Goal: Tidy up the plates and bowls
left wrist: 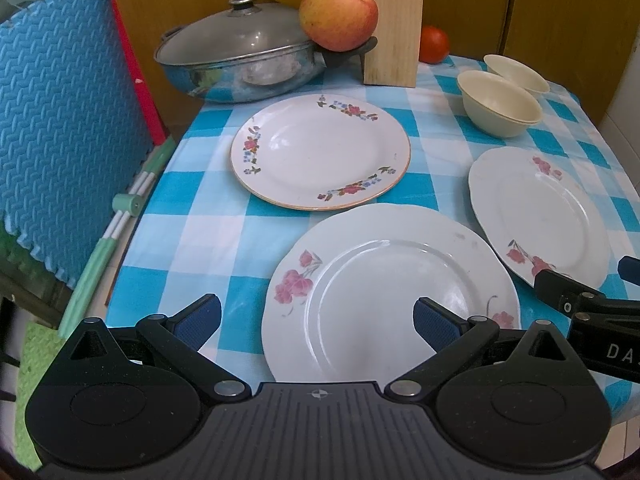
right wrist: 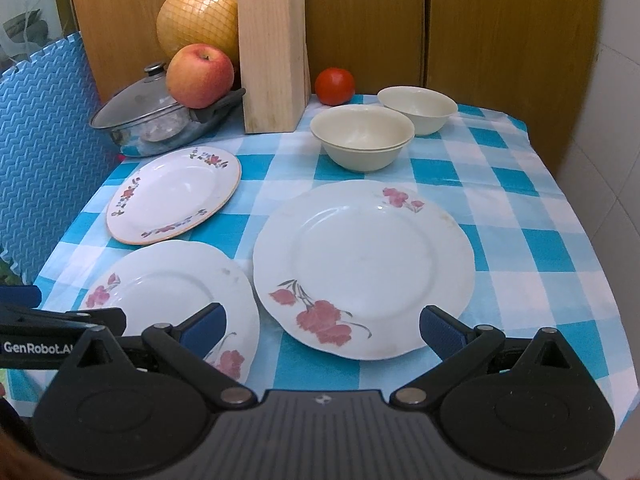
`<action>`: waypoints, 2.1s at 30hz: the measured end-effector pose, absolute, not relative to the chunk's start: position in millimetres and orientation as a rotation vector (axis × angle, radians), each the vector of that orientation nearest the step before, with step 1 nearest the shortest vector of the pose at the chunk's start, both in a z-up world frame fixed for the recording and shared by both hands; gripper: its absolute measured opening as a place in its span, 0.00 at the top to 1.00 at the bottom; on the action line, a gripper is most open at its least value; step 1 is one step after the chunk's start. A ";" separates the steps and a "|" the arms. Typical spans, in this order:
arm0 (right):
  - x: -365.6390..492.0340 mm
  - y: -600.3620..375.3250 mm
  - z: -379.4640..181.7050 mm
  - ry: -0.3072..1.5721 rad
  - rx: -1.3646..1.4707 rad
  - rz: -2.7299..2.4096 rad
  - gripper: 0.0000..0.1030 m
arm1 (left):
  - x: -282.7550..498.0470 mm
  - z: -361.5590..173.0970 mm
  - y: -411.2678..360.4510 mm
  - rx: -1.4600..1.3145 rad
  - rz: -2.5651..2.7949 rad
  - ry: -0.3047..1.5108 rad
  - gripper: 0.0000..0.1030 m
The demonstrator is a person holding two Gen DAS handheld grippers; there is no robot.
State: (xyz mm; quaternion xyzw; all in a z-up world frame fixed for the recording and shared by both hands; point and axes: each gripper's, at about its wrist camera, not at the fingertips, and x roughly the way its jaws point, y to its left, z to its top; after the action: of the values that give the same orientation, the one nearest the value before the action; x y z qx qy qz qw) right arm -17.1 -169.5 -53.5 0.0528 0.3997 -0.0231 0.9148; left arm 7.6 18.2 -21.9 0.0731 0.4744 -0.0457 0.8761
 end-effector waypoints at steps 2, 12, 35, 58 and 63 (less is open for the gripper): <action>-16.9 -169.4 -53.7 0.825 0.110 -0.045 0.01 | 7.5 -22.1 18.3 0.152 -0.096 0.991 0.00; -19.5 -168.6 -55.9 0.834 0.121 -0.042 0.01 | 8.0 -25.2 22.0 0.149 -0.095 1.004 0.00; -24.4 -160.9 -62.8 0.909 0.190 0.045 0.15 | 11.4 -30.8 29.4 0.125 -0.099 1.051 0.00; -16.9 -153.6 -79.4 0.994 0.254 0.131 0.34 | 18.9 -42.5 29.9 0.129 -0.094 1.106 0.00; -16.9 -150.8 -79.3 0.998 0.278 0.176 0.35 | 20.0 -45.1 27.9 0.132 -0.101 1.118 0.00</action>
State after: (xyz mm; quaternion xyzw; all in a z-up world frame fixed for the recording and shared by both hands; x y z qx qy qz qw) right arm -16.9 -150.8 -79.3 0.1327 0.4764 0.0842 0.8651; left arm 20.0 27.9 -45.1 0.0627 0.5296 -0.0480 0.8446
